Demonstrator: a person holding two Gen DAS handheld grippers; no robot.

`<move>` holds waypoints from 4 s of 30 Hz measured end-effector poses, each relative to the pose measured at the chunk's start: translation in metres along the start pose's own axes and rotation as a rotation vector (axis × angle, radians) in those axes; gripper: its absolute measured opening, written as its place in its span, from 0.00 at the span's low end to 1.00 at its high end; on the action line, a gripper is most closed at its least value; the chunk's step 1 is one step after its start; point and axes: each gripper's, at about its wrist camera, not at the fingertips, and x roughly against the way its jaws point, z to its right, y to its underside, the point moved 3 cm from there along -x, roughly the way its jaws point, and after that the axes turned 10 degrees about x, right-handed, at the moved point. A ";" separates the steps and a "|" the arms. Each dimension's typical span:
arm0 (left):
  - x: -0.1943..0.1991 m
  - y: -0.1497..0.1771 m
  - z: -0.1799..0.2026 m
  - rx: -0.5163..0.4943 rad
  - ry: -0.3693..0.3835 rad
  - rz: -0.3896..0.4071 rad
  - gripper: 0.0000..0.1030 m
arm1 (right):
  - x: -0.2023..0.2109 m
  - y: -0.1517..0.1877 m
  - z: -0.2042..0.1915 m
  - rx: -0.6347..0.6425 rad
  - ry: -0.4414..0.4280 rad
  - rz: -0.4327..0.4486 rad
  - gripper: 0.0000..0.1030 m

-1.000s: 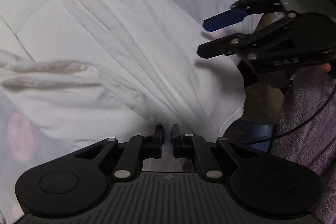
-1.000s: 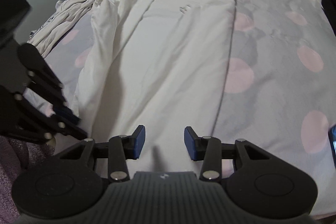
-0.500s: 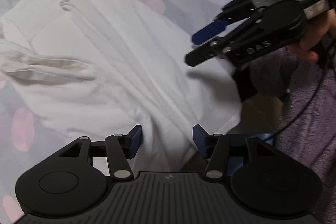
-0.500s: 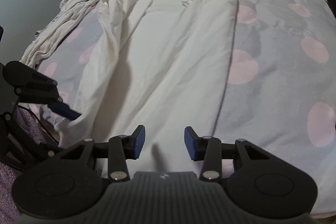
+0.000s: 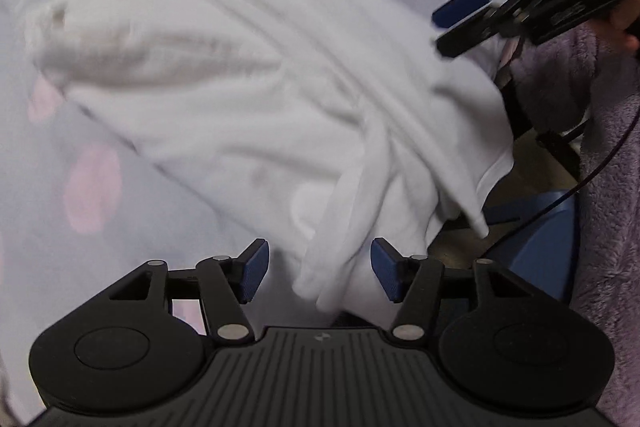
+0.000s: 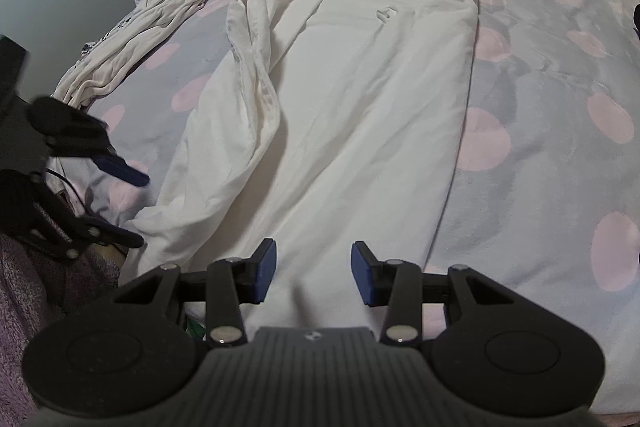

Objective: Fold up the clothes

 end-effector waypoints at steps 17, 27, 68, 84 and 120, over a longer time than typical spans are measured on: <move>0.045 -0.006 0.107 0.006 0.016 -0.006 0.06 | 0.006 0.003 -0.013 0.046 0.011 -0.007 0.44; -0.012 -0.004 0.136 0.119 0.102 -0.018 0.11 | 0.008 0.009 -0.017 0.045 -0.027 -0.007 0.44; -0.009 0.035 0.105 0.070 -0.162 -0.169 0.03 | -0.049 0.032 -0.088 -0.091 -0.434 -0.263 0.06; 0.051 -0.062 0.001 0.293 -0.182 0.029 0.28 | -0.040 0.029 -0.085 0.069 -0.308 -0.237 0.38; -0.047 -0.265 -0.205 0.543 -0.354 -0.073 0.21 | -0.058 0.003 -0.049 0.028 -0.339 -0.191 0.41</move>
